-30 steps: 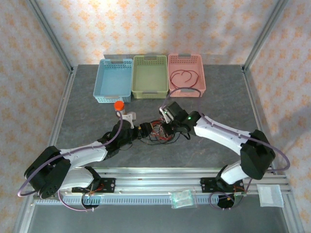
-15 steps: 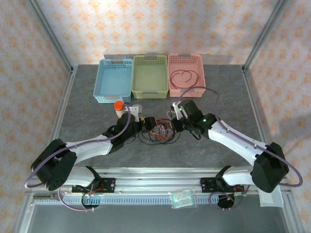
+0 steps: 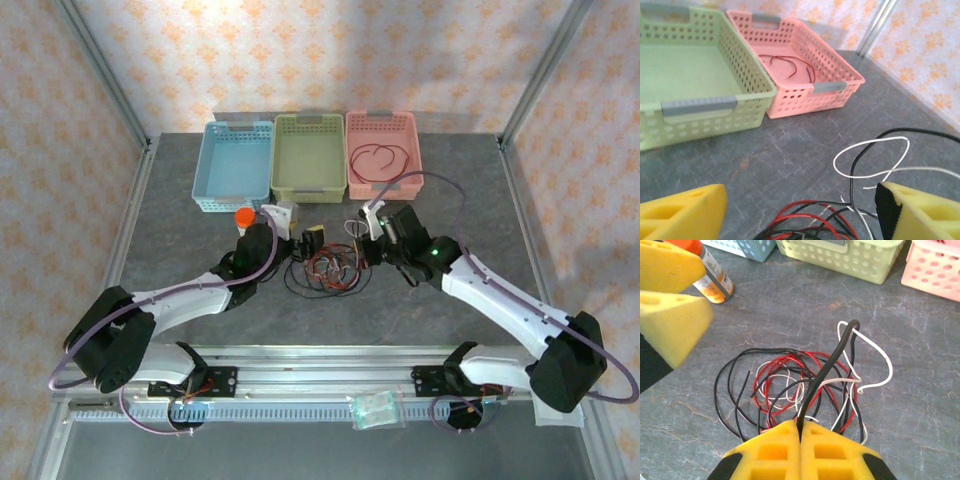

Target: Untangle the cables

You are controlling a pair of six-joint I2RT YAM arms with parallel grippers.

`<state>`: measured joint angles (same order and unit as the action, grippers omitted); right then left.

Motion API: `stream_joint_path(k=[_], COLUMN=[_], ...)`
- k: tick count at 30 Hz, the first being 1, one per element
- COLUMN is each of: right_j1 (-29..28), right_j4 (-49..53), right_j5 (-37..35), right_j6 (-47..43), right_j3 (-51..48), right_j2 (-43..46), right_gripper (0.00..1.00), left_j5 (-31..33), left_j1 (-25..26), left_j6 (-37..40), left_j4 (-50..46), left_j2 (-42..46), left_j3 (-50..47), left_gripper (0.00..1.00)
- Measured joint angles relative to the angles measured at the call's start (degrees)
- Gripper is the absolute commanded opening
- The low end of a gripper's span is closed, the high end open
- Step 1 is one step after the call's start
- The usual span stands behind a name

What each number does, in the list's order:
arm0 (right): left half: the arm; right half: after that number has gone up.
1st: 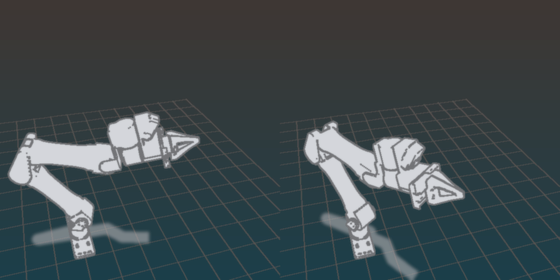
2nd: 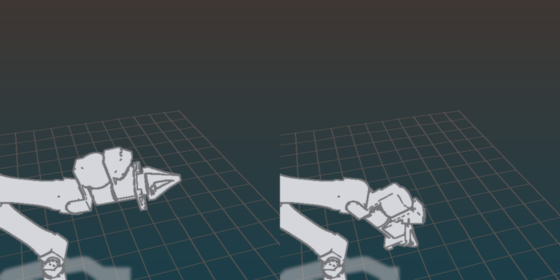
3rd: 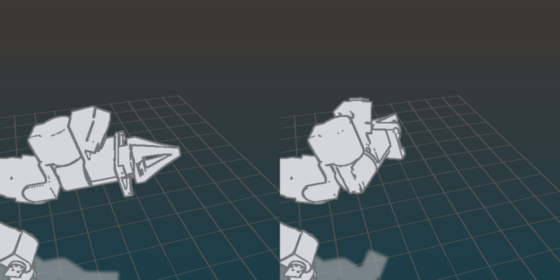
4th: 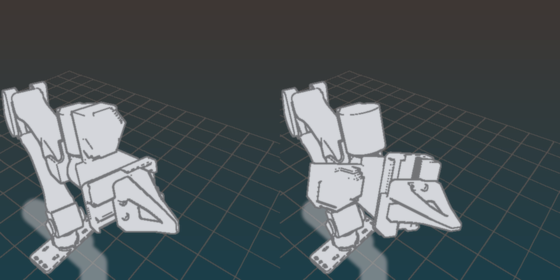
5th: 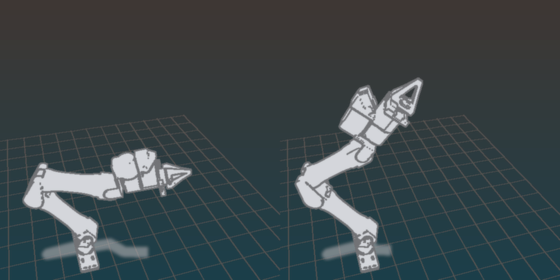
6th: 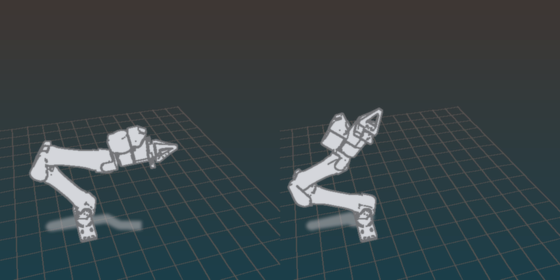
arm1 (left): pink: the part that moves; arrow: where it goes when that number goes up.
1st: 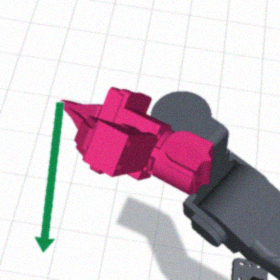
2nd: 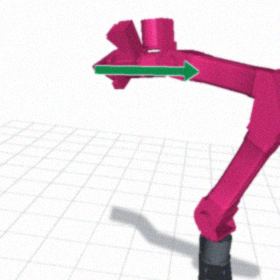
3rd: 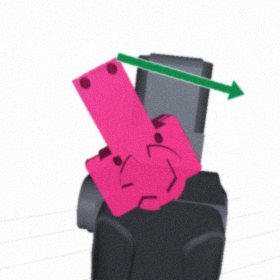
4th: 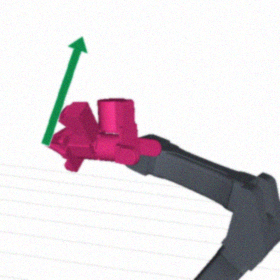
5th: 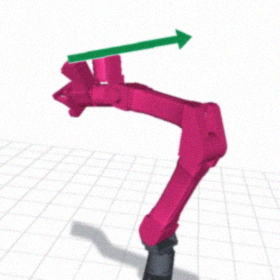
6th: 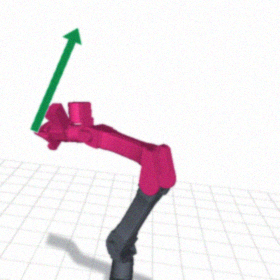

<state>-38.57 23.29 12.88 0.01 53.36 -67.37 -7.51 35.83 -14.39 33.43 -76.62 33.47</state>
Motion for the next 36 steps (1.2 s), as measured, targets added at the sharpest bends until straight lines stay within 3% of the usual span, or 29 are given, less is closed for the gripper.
stream_joint_path(k=[9,16,21,36], right_j1=[0.00,0.00,0.00,0.00], right_j4=[-0.20,-0.17,-0.17,0.11], right_j5=[1.81,4.79,6.67,9.49], right_j6=[-3.32,-4.57,-4.81,-4.81], right_j3=[0.00,1.20,1.81,1.81], right_j2=[1.01,1.01,1.01,1.53], right_gripper=[0.00,0.00,0.00,0.00], left_j5=[-14.38,-16.85,-18.82,-20.79], left_j1=[-1.70,-1.73,-1.73,-1.81], left_j6=[14.80,21.05,23.15,24.20], left_j4=[2.05,0.24,-0.55,-0.83], left_j2=[-1.20,-5.60,-8.39,-16.61], left_j3=[-0.59,3.32,6.23,12.76], left_gripper=[0.67,0.68,0.52,0.51])
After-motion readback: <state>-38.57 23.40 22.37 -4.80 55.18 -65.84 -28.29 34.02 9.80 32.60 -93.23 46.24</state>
